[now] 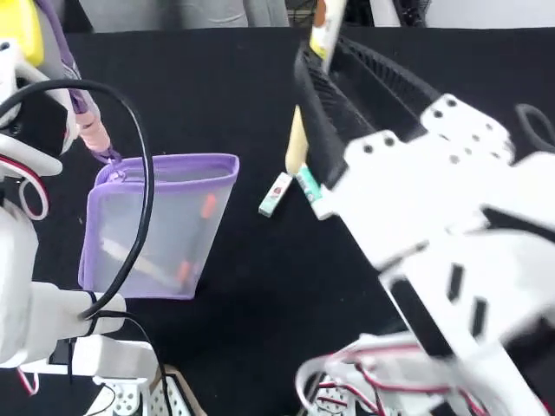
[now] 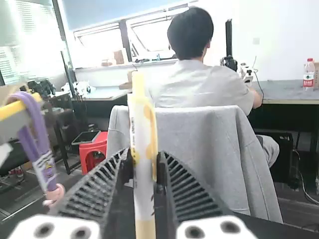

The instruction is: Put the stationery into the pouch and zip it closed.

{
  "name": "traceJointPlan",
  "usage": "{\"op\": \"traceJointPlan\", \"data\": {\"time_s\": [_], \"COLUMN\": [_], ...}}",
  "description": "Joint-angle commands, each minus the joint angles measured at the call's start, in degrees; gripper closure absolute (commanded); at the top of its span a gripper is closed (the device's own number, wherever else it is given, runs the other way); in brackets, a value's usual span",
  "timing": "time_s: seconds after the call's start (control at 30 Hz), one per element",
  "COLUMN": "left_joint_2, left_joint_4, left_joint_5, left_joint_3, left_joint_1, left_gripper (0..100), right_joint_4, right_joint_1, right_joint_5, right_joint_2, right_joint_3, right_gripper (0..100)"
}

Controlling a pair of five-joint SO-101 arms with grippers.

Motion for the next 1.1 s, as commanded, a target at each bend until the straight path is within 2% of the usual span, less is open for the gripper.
{"op": "traceJointPlan", "data": {"time_s": [0.0, 0.23, 0.6, 0.7, 0.87, 1.07], "left_joint_2": [-0.8, -0.8, -0.8, -0.8, -0.8, -0.8], "left_joint_4": [0.1, 0.1, 0.1, 0.1, 0.1, 0.1], "left_joint_5": [0.8, 0.8, 0.9, 0.9, 0.9, 0.9], "left_joint_3": [-1.1, -1.1, -1.1, -1.1, -1.1, -1.1], "left_joint_1": [0.4, 0.7, 0.7, 0.7, 0.7, 0.4], "left_gripper": [97, 97, 97, 97, 97, 97], "right_joint_4": [1.9, -2.4, -22.4, -28.1, -43.7, -70.7], "right_joint_1": [-0.8, -0.6, -1.0, -4.6, -9.2, -9.4], "right_joint_5": [-0.5, -0.4, -0.6, -2.5, -2.5, -2.4], "right_joint_2": [-8.7, -23.9, -25.6, -28.1, -36.5, -51.7], "right_joint_3": [5.3, 20.8, 52.4, 60.2, 80.0, 108.4], "right_gripper": [98.8, 98.8, 98.8, 98.8, 98.7, 98.7]}}
